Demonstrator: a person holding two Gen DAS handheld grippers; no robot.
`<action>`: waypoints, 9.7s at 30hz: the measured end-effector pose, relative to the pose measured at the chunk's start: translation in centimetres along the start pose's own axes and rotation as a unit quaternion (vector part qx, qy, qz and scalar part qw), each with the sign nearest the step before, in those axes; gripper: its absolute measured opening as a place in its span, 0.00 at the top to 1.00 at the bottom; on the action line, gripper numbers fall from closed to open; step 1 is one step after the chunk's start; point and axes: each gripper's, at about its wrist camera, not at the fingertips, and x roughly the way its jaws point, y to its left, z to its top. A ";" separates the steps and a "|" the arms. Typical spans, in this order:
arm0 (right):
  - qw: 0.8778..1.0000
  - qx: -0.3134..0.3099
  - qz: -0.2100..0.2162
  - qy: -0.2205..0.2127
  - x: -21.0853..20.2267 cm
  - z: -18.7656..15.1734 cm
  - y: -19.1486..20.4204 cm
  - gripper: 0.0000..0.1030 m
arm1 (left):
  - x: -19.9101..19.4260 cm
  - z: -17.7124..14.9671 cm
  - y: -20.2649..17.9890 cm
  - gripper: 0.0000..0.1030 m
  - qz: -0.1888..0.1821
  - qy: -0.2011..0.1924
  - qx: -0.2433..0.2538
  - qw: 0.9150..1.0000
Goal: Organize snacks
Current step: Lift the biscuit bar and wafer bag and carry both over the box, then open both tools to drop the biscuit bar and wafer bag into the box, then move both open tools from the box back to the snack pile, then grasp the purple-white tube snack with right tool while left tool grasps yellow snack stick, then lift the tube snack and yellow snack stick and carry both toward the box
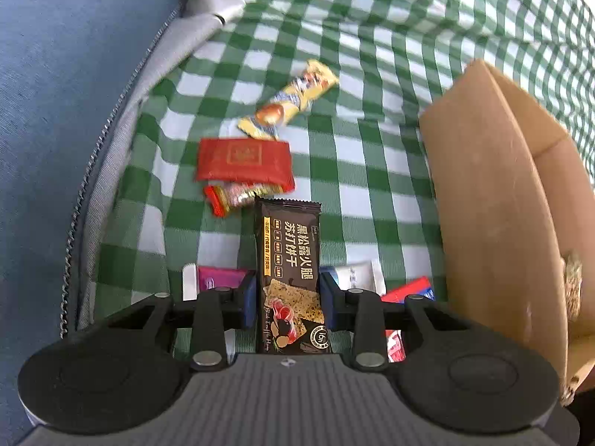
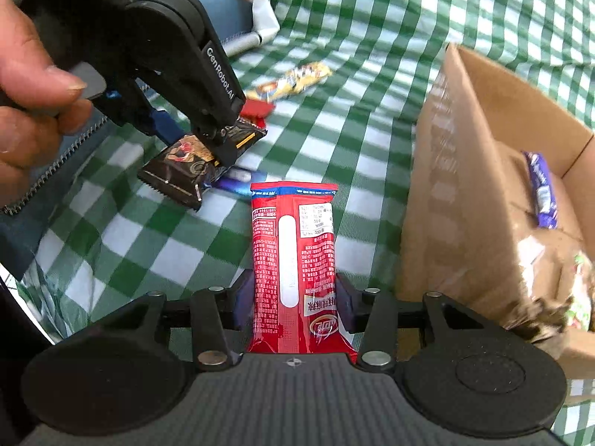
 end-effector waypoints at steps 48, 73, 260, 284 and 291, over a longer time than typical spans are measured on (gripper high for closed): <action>0.963 0.066 -0.153 -0.211 -11.5 0.2 -17.9 0.55 | -4.9 0.7 -3.5 0.63 -0.009 -0.168 0.016 0.986; 0.947 0.081 -0.222 -0.217 -13.3 -2.5 -21.1 0.55 | -7.1 -2.6 -16.1 0.63 -0.134 -0.298 0.151 0.933; 0.997 0.012 0.052 0.062 5.1 1.9 0.2 0.76 | 7.6 9.5 -1.7 0.57 0.046 -0.124 0.071 0.989; 0.998 0.004 0.046 0.039 4.6 1.4 0.6 0.79 | 0.8 7.5 -1.7 0.74 0.049 -0.191 0.068 0.978; 0.999 -0.017 0.035 0.006 2.2 1.2 1.2 0.79 | -4.7 4.1 -1.6 0.74 0.036 -0.229 0.047 0.972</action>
